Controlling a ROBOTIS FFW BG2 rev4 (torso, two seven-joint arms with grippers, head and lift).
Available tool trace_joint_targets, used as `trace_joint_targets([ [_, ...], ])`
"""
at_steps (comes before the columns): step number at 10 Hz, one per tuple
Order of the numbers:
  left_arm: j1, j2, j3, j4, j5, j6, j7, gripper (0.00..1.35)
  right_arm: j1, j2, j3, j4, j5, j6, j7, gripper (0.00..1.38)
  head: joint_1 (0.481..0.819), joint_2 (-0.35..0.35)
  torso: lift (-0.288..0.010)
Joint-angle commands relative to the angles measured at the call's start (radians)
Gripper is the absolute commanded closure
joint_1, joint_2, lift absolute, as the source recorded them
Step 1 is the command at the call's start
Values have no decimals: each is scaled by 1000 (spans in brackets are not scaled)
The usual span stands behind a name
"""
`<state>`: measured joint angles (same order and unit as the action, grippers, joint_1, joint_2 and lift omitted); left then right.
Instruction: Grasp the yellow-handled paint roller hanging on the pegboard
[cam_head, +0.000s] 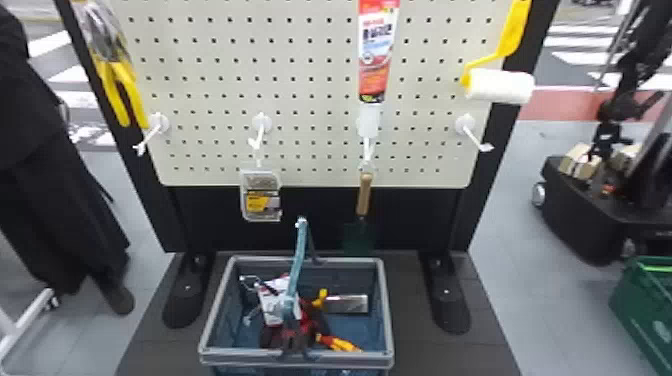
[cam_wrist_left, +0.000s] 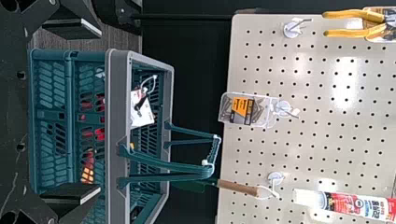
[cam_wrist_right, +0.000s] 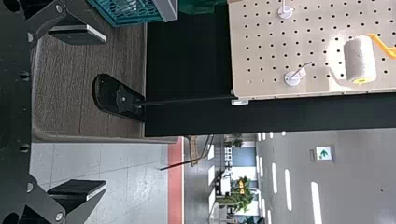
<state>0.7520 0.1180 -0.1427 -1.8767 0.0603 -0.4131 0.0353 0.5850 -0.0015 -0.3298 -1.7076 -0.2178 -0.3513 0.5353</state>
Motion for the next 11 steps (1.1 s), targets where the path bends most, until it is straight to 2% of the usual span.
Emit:
trace_joint_targets([
  [1,0,0,0,-2,0,2,0,144,0,2,0,0,0,0,0,197,549,0,-100],
  [6,2,-3,-1,-2,4,5,0,142,-5,2,0,-12,6,5,0,197,549,0,-100],
  [9,4,-3,0,-5,9,5,0,144,-33,2,-2,-252,17,193,0,170,549,0,-100],
  [10,4,-3,0,-2,9,5,0,144,-67,-9,-2,-314,6,253,0,170,549,0,-100],
  [11,2,-1,-1,-2,10,5,0,144,-118,-41,-2,-328,-3,290,2,170,549,0,-100],
])
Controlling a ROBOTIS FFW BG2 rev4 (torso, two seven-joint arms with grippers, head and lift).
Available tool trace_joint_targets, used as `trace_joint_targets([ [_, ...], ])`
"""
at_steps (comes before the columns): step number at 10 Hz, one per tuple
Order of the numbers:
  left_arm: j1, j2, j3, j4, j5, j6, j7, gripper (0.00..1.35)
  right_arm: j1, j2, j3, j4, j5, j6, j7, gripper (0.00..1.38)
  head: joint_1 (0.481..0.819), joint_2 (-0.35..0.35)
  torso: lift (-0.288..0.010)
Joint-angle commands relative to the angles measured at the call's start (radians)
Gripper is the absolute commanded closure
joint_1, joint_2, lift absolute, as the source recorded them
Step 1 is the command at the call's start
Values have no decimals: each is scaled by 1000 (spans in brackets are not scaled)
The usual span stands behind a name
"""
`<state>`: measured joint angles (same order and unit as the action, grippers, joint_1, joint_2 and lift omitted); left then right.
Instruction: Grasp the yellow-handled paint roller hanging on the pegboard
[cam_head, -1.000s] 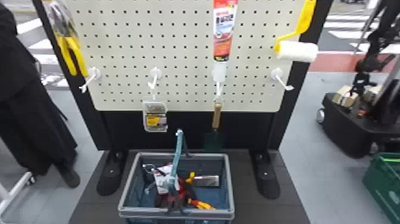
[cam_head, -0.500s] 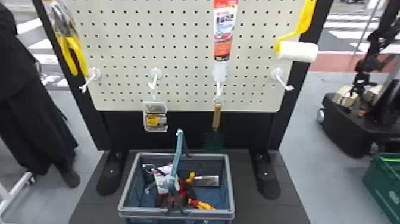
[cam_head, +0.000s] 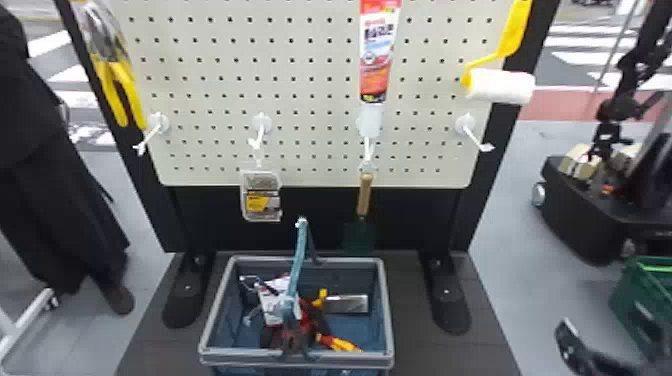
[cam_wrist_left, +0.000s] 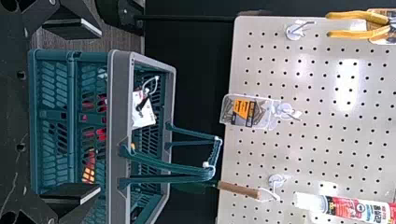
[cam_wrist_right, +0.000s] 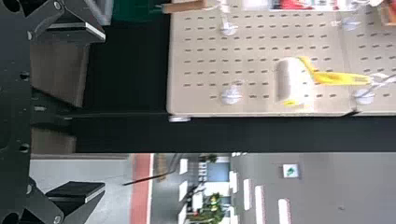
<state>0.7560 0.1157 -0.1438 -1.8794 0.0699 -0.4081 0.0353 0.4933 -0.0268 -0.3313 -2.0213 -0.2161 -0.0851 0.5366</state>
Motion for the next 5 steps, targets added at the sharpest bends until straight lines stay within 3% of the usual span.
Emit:
trace_joint_targets([
  [1,-8,2,-3,0,1,3,0,144,-89,-51,0,-15,-32,71,16,173,549,0,-100],
  [3,-17,13,-11,0,8,5,0,144,-246,-102,-20,-22,-23,212,103,176,549,0,-100],
  [5,-40,33,-30,-2,19,14,0,144,-424,-124,-83,-47,60,350,241,174,549,0,-100],
])
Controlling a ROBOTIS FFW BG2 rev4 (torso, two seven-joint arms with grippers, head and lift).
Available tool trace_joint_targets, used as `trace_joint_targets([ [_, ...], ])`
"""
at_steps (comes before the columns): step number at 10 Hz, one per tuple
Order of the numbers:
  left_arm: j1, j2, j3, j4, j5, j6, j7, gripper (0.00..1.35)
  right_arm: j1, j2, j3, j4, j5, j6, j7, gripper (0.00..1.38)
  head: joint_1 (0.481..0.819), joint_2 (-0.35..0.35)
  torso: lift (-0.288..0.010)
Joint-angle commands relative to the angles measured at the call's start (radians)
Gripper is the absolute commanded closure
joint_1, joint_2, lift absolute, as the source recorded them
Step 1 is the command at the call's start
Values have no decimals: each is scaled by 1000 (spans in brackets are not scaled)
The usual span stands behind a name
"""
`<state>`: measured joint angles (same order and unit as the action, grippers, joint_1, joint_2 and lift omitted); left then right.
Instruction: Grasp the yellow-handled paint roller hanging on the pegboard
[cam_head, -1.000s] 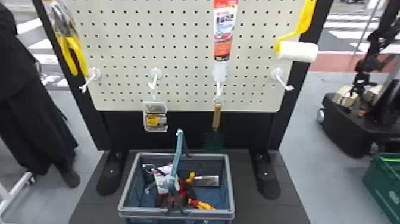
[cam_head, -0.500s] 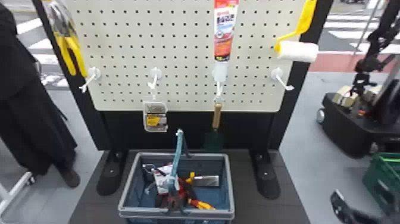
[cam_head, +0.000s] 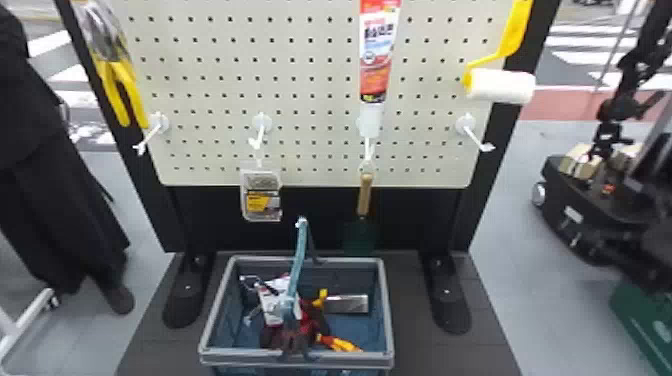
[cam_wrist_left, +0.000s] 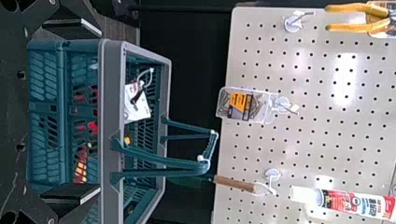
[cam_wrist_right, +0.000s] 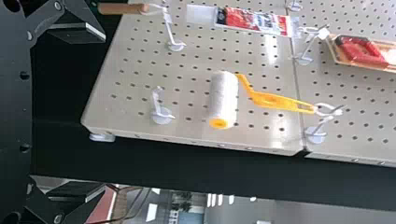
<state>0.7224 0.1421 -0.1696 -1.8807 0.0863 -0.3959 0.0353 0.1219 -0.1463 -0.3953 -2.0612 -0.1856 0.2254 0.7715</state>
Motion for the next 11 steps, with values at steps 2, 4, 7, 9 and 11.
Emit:
trace_joint_targets([
  [2,-26,19,-16,-1,10,11,0,144,-171,-13,-73,-44,84,137,83,176,549,0,-100],
  [4,-37,22,-22,-1,12,18,0,144,-265,-102,-34,-31,58,206,100,176,549,0,-100],
  [7,-54,48,-34,2,27,23,0,144,-463,-259,134,87,-46,279,100,176,549,0,-100],
  [9,-58,53,-41,-1,32,25,0,144,-590,-328,265,199,-123,307,100,177,549,0,-100],
  [11,-58,53,-44,2,36,29,0,144,-697,-391,360,278,-156,336,114,177,549,0,-100],
])
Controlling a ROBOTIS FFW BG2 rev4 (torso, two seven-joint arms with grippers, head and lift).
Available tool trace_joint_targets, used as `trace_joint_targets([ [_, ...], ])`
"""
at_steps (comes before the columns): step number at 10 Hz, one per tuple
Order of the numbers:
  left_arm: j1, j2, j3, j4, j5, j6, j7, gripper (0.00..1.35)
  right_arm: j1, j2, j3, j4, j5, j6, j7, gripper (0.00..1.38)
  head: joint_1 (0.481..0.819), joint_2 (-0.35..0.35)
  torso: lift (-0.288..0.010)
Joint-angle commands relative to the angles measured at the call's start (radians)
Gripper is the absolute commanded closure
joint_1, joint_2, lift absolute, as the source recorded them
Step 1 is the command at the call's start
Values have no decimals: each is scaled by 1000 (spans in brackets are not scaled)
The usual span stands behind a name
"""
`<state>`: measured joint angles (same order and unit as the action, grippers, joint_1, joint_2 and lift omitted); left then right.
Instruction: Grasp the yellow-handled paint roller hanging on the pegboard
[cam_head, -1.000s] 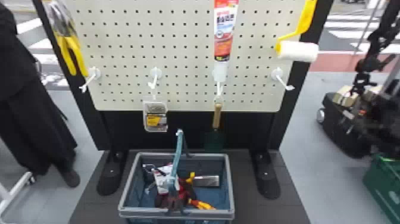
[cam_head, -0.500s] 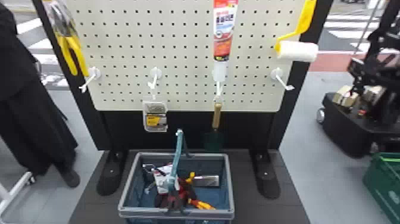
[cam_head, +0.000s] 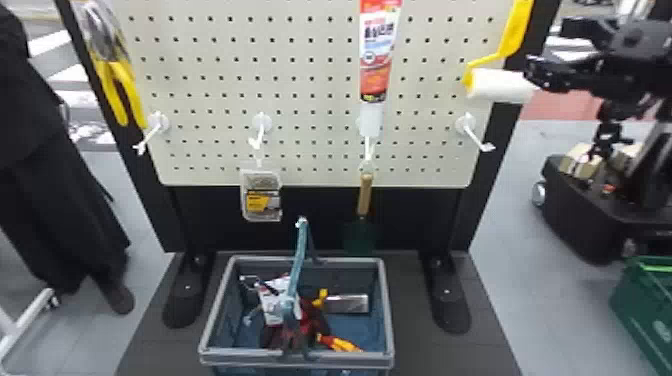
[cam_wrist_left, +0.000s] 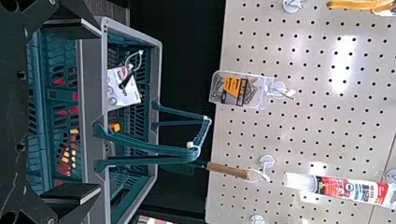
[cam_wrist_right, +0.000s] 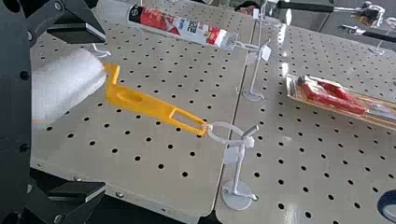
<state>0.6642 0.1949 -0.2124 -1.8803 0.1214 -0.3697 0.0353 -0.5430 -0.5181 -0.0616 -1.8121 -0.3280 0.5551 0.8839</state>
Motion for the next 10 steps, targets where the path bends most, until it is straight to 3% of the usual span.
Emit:
trace_joint_targets([
  [1,0,1,-1,1,3,5,0,144,-69,-36,71,78,-75,8,1,177,549,0,-100],
  [3,-15,3,-10,1,6,18,0,144,-169,-65,178,198,-177,8,7,176,549,0,-100],
  [6,-24,1,-19,4,7,34,0,144,-217,-72,229,238,-212,0,7,225,549,0,-100],
  [8,-21,1,-18,4,9,34,0,144,-212,-72,229,255,-217,-1,7,710,549,0,-100],
  [10,-24,1,-19,4,9,37,-2,144,-230,-72,229,257,-215,-6,0,1050,549,0,-100],
])
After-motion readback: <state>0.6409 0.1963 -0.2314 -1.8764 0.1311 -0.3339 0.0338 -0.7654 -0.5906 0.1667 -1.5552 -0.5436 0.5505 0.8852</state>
